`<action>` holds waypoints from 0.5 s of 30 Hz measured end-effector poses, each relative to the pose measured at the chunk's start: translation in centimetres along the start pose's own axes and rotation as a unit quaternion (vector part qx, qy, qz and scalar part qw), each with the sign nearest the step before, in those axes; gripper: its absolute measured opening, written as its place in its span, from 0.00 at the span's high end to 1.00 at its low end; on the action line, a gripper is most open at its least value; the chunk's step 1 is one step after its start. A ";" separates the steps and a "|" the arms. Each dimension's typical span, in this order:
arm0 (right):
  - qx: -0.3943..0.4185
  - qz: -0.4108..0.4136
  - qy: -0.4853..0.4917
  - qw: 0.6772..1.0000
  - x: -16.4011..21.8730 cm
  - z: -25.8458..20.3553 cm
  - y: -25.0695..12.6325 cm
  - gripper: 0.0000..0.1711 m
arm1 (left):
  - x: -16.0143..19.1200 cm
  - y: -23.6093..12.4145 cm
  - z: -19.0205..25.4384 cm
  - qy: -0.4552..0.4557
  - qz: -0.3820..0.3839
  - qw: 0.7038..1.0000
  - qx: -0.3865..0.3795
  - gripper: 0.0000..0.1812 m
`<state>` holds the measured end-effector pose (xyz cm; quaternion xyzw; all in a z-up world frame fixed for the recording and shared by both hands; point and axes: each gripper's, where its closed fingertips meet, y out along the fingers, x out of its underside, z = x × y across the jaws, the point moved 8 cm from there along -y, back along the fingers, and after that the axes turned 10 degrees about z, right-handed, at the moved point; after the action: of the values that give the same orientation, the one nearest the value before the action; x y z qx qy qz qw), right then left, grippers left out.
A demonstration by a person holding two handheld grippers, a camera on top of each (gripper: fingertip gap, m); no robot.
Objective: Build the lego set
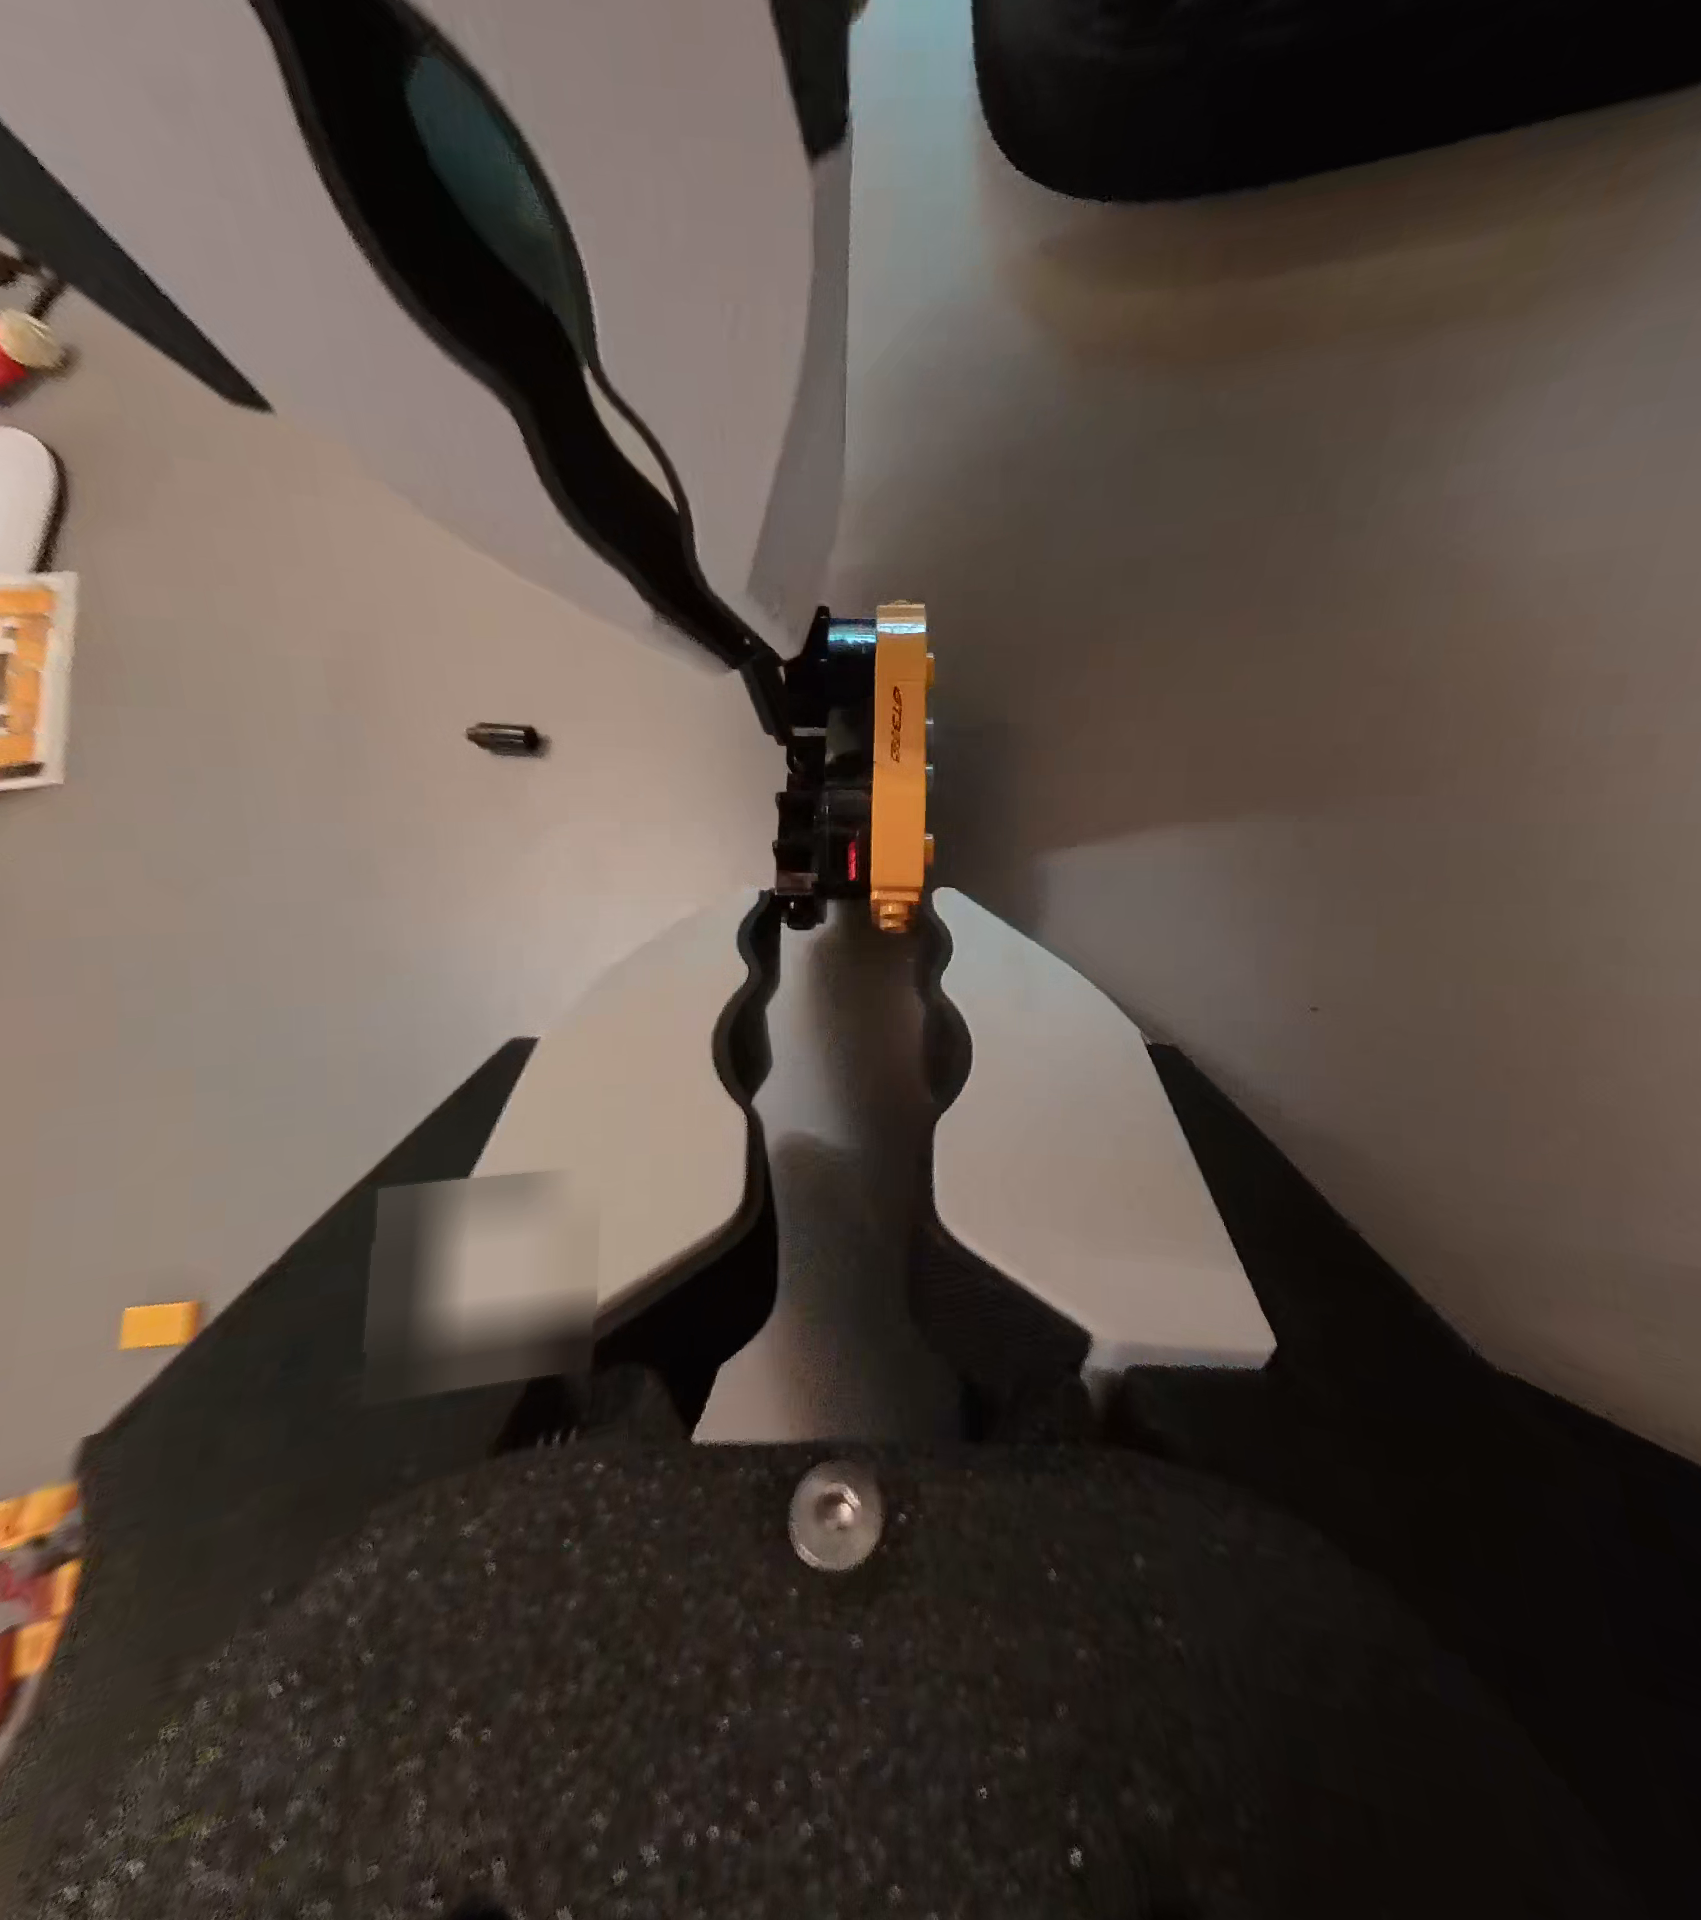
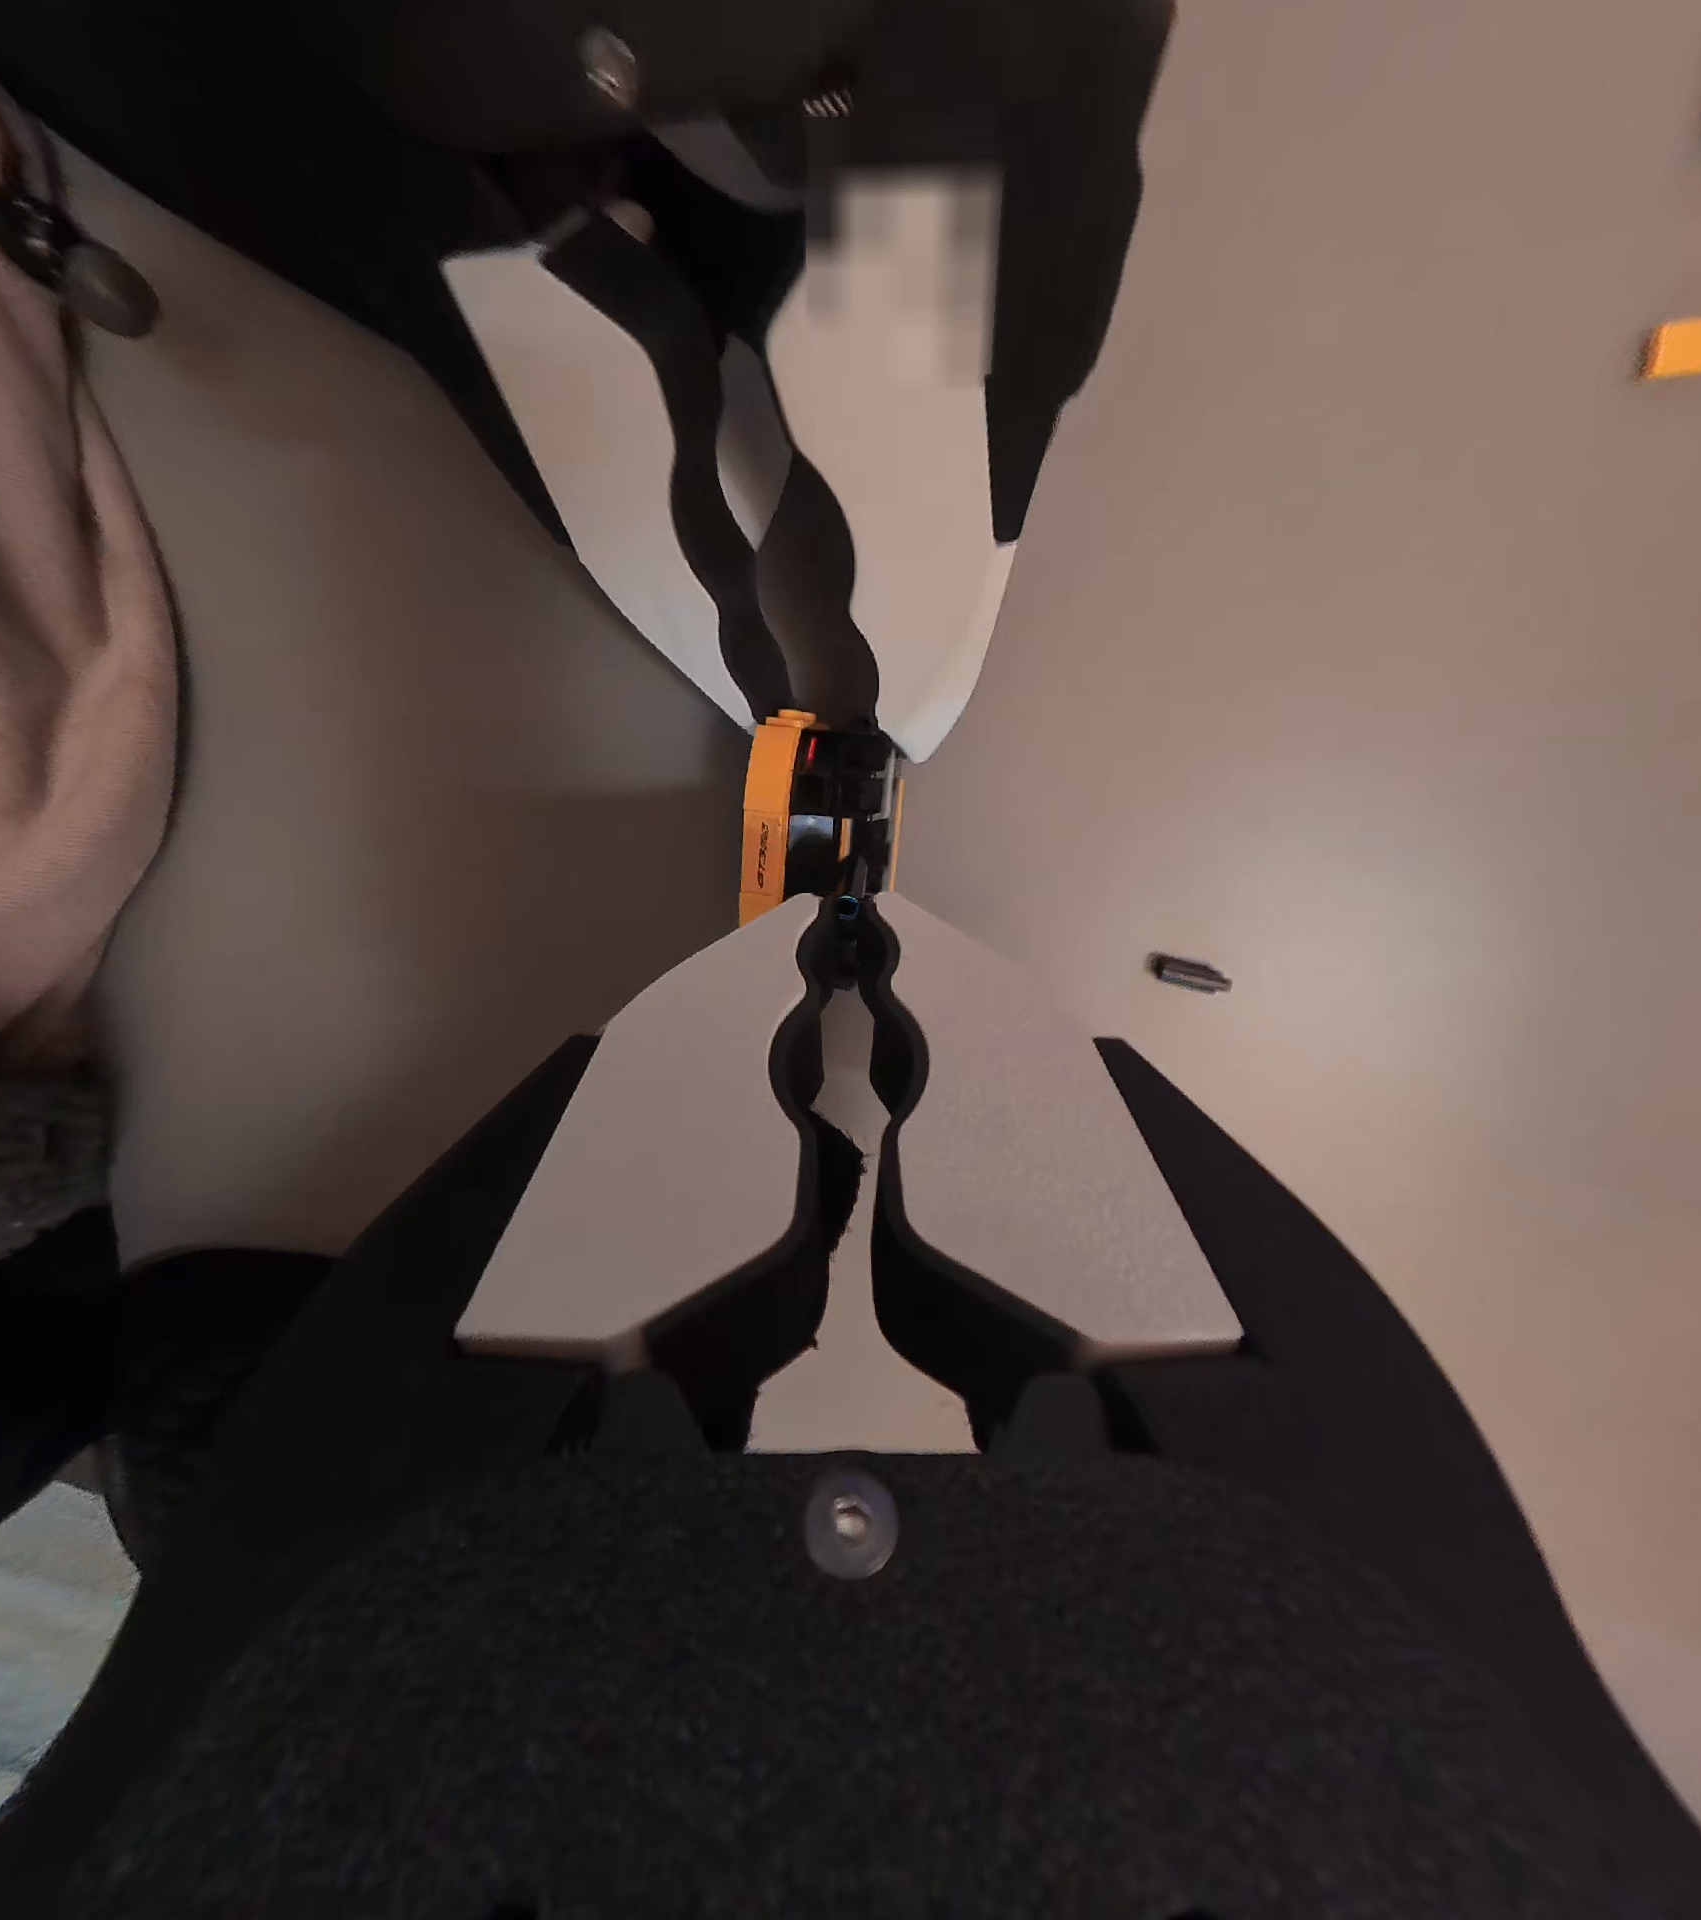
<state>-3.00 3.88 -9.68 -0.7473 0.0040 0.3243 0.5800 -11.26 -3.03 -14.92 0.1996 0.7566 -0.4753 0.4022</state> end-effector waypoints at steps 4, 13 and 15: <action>0.010 -0.013 0.009 1.000 0.2 -0.3 0.1 0.98 | -0.7 -0.1 0.5 0.039 -0.020 0.999 -0.032 0.87; 0.030 -0.043 0.003 0.999 0.3 -0.7 0.4 0.98 | -1.7 0.0 1.2 0.037 -0.051 0.996 -0.063 0.86; 0.034 -0.048 0.002 0.998 0.2 -0.8 0.5 0.98 | -1.6 0.1 1.2 0.034 -0.052 0.996 -0.063 0.86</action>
<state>-2.63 3.12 -10.13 -0.7272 -0.0197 0.2940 0.6199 -9.75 -3.93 -13.92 0.1503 0.8077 -0.4396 0.3630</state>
